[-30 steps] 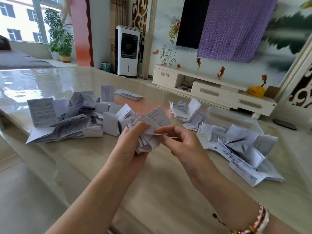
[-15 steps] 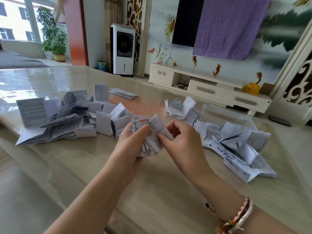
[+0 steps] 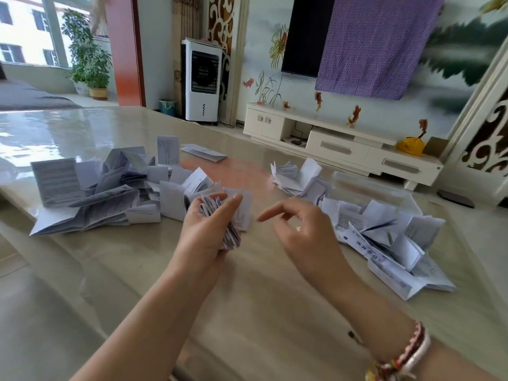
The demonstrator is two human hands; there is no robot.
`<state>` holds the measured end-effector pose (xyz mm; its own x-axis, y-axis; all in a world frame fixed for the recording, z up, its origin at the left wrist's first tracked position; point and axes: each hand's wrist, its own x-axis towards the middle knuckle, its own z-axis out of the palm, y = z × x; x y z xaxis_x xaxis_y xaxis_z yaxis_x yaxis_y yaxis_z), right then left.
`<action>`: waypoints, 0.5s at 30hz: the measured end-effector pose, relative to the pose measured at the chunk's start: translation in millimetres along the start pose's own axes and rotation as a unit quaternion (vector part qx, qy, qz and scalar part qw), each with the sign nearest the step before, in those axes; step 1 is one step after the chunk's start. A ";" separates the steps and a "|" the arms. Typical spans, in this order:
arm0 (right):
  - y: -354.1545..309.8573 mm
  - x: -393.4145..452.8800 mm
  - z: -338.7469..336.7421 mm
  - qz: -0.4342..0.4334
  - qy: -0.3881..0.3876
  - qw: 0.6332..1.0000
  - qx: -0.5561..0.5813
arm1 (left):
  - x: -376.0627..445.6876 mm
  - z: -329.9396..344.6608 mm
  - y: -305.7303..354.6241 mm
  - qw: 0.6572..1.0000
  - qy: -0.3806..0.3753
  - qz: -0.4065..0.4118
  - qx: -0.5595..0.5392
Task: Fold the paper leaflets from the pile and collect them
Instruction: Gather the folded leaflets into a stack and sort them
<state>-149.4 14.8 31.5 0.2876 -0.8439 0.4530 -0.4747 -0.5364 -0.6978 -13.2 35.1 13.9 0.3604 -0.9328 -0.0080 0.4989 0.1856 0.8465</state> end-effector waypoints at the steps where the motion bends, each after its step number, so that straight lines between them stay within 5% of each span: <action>1: 3.9 9.4 -4.0 0.026 -0.007 0.999 -0.033 | 1.0 0.3 -0.1 1.000 0.010 -0.003 0.001; 9: 47.1 96.3 -0.2 0.039 -0.112 0.908 -0.401 | 10.9 -2.0 5.5 0.999 -0.016 -0.036 0.015; 15: 57.6 119.8 15.2 0.112 -0.177 0.867 -0.453 | 18.2 -4.7 7.1 0.996 -0.031 -0.071 0.037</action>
<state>-129.7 -117.4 37.1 0.2653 -0.9628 0.0522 -0.9636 -0.2629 0.0484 0.6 20.9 17.3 0.2402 -0.9655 -0.1004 0.4820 0.0288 0.8757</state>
